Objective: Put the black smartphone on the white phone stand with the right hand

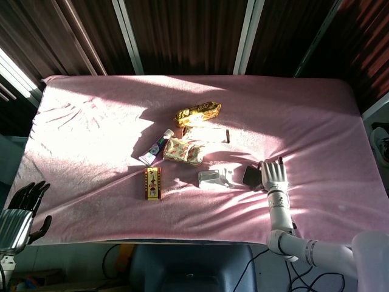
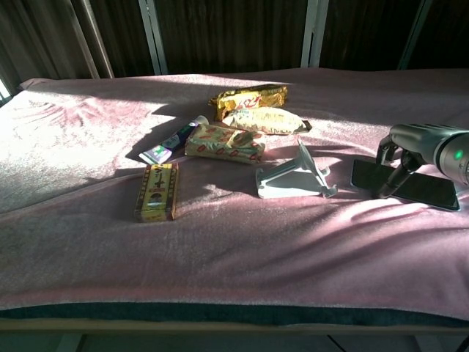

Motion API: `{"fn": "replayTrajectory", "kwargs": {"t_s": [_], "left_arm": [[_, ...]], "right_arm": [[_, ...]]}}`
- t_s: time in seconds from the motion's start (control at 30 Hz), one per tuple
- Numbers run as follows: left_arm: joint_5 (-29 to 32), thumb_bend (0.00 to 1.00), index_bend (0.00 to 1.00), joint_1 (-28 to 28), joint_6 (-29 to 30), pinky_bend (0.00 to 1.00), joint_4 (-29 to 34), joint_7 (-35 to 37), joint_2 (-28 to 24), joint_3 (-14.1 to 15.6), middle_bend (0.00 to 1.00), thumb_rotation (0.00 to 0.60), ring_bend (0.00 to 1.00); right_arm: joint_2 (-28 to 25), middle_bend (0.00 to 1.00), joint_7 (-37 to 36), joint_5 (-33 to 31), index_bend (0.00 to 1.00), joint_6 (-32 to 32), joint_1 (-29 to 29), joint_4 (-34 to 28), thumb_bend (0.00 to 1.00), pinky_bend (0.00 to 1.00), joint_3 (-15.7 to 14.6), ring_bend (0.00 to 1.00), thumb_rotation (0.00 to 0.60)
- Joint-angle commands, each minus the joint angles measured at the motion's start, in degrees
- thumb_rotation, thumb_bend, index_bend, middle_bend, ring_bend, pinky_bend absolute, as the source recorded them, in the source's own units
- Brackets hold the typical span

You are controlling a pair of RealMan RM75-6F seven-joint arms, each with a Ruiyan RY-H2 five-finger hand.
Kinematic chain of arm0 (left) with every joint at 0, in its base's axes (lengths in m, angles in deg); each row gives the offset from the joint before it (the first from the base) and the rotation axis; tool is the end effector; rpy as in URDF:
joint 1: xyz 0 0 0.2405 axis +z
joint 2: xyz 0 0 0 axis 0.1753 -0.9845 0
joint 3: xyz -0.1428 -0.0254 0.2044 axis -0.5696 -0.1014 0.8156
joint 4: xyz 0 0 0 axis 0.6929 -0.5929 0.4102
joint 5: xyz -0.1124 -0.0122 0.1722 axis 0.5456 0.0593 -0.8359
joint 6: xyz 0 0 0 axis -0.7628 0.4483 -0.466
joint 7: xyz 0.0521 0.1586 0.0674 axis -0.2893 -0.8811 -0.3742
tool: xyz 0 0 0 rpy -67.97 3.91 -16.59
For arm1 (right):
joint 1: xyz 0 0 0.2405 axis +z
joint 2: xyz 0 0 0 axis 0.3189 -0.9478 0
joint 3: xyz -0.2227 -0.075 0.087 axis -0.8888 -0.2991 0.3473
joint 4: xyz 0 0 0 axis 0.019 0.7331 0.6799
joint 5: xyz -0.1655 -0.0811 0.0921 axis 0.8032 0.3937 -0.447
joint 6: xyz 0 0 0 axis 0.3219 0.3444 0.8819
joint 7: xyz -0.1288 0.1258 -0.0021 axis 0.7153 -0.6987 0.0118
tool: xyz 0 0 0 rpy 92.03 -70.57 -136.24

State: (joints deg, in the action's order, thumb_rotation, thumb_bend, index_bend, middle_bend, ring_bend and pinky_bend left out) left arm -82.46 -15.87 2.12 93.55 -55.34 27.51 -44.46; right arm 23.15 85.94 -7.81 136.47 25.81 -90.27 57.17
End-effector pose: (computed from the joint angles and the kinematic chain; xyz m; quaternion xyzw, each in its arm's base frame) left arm -0.2960 0.2077 0.1550 -0.6452 -0.3567 -0.3844 0.5557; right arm -0.2296 -0.3793 -0.0241 0.6352 -0.4879 0.1726 0.5733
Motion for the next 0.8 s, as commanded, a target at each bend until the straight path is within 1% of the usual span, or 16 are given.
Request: {"fn": "replayTrajectory", "kwargs": {"t_s": [0.03, 0.27, 0.5, 0.57, 0.7, 0.8], "left_arm": [[-0.05, 0.42, 0.0, 0.05, 0.03, 0.12, 0.01, -0.01, -0.02, 0.06, 0.05, 0.6, 0.03], [-0.19, 0.42, 0.0, 0.12, 0.17, 0.12, 0.03, 0.06, -0.06, 0.12, 0.05, 0.6, 0.03], [-0.24, 0.42, 0.0, 0.15, 0.23, 0.12, -0.01, 0.25, -0.1, 0.14, 0.05, 0.6, 0.03], [-0.21, 0.42, 0.0, 0.13, 0.2, 0.12, -0.04, 0.27, -0.11, 0.11, 0.05, 0.6, 0.03], [-0.2, 0.42, 0.0, 0.13, 0.22, 0.12, -0.06, 0.28, -0.09, 0.09, 0.05, 0.6, 0.03], [-0.15, 0.42, 0.0, 0.08, 0.05, 0.12, -0.06, 0.16, -0.02, 0.1, 0.05, 0.6, 0.03]], "right_arm": [[-0.21, 0.51, 0.35, 1.43, 0.72, 1.09, -0.28, -1.0, 0.2, 0.11, -0.33, 0.37, 0.6], [-0.45, 0.54, 1.01, 3.21, 0.75, 2.51, -0.67, -2.66, 0.2, 0.13, -0.42, 0.41, 0.6], [0.14, 0.58, 0.77, 4.91, 0.81, 3.08, -1.24, -2.47, 0.2, 0.17, -0.52, 0.45, 0.6], [0.56, 0.61, 0.61, 5.52, 0.84, 3.29, -1.39, -1.88, 0.21, 0.21, -0.51, 0.48, 0.6], [1.63, 0.68, -0.38, 7.25, 0.92, 3.55, -1.85, -0.36, 0.22, 0.34, -0.51, 0.54, 0.6], [2.12, 0.7, -1.08, 8.09, 0.95, 3.17, -2.18, 0.34, 0.23, 0.37, -0.39, 0.57, 0.6]]}}
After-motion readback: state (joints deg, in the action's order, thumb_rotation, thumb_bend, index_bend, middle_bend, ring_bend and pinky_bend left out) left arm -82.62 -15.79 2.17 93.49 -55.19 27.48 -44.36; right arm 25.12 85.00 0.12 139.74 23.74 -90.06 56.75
